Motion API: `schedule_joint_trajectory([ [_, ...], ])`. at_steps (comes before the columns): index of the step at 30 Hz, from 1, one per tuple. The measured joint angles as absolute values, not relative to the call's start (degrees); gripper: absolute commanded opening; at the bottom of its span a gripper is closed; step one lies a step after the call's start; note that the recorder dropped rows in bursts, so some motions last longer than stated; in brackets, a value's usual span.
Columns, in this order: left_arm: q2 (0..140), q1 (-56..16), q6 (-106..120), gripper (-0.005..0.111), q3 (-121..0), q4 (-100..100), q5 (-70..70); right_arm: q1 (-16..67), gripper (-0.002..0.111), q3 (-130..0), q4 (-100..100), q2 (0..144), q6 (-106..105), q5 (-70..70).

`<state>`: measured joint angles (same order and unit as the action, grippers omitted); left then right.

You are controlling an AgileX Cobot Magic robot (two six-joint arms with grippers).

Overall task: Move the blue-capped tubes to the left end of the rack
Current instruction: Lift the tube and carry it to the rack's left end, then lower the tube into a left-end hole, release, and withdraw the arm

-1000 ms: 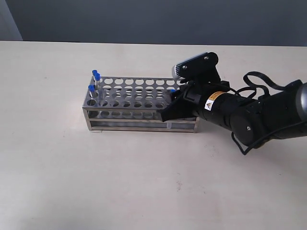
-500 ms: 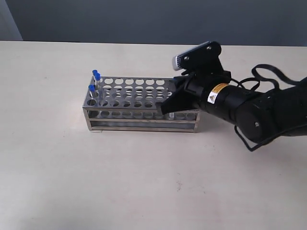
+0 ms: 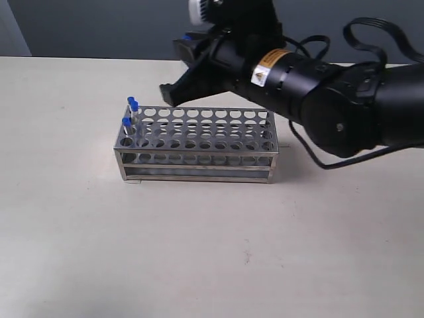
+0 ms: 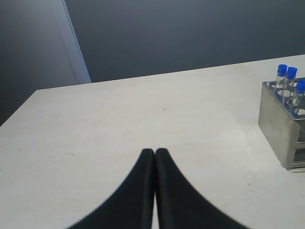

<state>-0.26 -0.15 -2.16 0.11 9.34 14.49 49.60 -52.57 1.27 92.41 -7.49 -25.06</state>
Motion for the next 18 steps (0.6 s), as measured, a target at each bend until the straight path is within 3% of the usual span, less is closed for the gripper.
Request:
schedule_joint_trajectory([
  [18,-0.26,-0.15,-2.16,0.0,0.11,9.34,14.49,57.23,-0.001,-65.92,-1.0,108.95,-5.0,-24.31],
])
